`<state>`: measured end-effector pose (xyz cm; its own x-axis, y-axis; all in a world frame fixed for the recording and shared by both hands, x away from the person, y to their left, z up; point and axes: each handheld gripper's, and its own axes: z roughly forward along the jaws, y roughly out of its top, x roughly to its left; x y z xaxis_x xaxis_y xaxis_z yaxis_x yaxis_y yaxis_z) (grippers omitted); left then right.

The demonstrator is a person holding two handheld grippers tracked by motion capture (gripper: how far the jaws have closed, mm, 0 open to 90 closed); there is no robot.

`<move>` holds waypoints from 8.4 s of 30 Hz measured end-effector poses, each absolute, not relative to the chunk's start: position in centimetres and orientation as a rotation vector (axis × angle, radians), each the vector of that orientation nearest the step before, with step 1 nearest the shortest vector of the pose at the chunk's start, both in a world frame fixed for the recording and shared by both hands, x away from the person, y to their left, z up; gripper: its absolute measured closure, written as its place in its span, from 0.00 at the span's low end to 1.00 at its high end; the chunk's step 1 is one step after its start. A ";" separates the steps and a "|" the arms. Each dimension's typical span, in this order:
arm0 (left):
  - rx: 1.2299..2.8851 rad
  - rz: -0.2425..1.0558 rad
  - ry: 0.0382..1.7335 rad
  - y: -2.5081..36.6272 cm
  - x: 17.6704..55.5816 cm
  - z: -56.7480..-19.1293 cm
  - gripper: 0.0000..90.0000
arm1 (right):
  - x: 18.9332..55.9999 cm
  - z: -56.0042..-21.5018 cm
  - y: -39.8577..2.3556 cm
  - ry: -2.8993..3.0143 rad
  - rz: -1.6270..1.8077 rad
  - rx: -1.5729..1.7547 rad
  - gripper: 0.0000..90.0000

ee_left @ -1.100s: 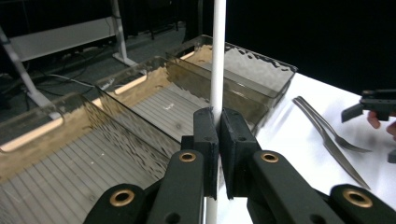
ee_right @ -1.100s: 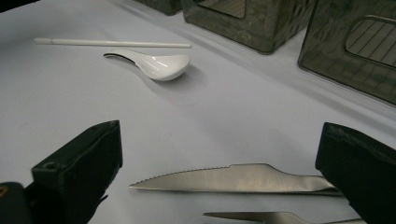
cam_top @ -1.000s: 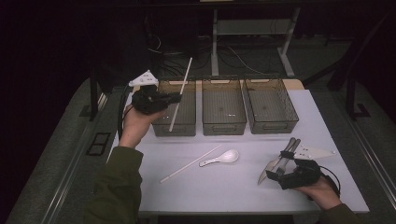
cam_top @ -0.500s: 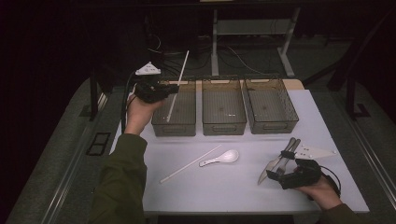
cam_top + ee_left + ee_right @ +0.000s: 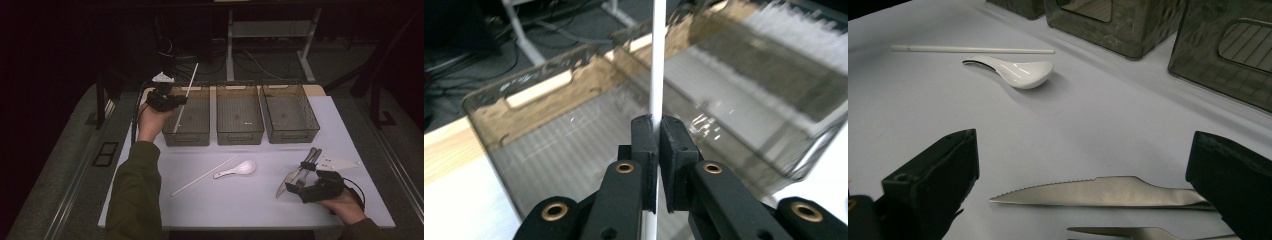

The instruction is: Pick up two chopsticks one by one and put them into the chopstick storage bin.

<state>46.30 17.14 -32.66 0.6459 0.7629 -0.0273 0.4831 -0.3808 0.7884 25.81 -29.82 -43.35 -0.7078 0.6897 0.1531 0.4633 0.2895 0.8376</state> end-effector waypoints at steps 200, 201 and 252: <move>2.138 0.198 0.673 14.0 30.0 -40.5 0.94 | 25.4 -43.2 -30.0 2.311 1.392 1.063 0.01; 2.131 0.201 0.670 14.1 29.9 -40.2 0.94 | 25.4 -43.2 -29.9 2.310 1.392 1.063 0.01; 1.982 0.374 0.726 15.3 39.7 -29.7 0.94 | 25.6 -43.3 -30.1 2.301 1.394 1.076 0.01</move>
